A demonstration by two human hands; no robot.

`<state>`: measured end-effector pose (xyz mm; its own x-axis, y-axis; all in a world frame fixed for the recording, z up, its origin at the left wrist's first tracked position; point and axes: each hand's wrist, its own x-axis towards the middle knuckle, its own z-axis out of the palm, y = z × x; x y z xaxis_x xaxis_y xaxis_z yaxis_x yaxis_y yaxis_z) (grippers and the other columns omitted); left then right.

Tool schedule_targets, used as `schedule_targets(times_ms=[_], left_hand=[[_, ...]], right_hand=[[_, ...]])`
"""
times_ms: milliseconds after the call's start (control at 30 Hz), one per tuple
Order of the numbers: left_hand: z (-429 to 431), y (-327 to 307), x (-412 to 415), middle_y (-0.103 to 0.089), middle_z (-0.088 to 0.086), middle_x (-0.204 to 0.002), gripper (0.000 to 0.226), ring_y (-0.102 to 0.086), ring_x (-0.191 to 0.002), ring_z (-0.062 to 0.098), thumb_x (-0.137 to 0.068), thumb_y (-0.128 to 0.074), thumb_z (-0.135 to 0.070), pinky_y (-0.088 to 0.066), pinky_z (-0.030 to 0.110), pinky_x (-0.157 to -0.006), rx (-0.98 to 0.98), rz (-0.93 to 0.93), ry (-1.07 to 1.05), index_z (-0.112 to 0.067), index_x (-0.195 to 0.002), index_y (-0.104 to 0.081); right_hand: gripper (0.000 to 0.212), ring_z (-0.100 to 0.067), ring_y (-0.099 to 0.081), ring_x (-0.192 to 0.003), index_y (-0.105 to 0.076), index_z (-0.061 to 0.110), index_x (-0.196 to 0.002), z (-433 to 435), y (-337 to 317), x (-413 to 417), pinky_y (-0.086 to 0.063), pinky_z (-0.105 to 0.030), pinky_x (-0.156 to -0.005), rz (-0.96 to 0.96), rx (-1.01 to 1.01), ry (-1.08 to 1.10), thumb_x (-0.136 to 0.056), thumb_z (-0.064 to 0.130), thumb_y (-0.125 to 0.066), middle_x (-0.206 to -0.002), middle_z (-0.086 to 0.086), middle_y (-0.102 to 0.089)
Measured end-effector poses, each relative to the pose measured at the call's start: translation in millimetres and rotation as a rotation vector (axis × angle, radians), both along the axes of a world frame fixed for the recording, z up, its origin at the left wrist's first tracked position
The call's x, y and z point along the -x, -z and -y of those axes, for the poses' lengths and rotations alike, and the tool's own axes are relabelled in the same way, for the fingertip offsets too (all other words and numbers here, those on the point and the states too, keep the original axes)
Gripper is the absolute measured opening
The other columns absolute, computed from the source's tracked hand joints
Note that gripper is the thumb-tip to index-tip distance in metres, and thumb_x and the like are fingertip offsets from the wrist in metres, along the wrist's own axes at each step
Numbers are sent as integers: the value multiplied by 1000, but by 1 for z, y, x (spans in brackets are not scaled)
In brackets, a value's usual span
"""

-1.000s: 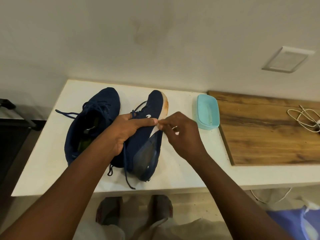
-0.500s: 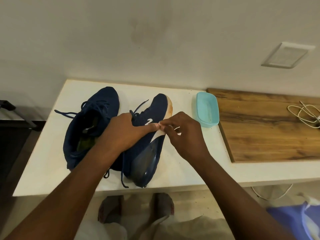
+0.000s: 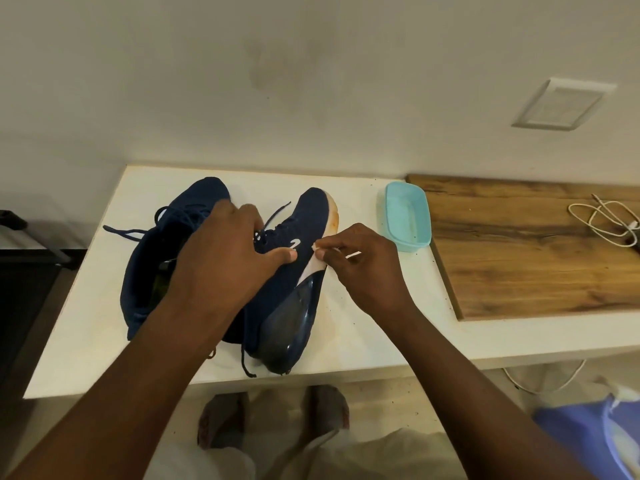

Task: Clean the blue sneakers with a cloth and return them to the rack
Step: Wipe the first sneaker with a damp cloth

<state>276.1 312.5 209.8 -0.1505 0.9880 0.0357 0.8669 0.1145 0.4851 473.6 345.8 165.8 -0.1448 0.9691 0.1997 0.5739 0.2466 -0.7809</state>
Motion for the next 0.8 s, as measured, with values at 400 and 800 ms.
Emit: schedule_targets(times_ms=[400,800], left_hand=[[-7,44,-24,-22,-3,-167,81,-25,-152,17,-89,-58,-63,-20,49,-121,-53,13,289,-40,-158,-22],[-7,39,-25,-51,0,-152,81,-54,-132,19,-93,-58,-60,-39,37,-112,-17,142,211,-31,-159,-23]], right_hand=[[7,-1,-62,-85,-72,27,-97,-28,-5,3,-51,-14,-74,-51,-101,82,-92,23,-68,-91,15,-65],[14,5,-59,-86,-73,26,-101,-12,-4,2,-48,-9,-75,87,-85,-14,-94,18,-64,-96,16,-64]])
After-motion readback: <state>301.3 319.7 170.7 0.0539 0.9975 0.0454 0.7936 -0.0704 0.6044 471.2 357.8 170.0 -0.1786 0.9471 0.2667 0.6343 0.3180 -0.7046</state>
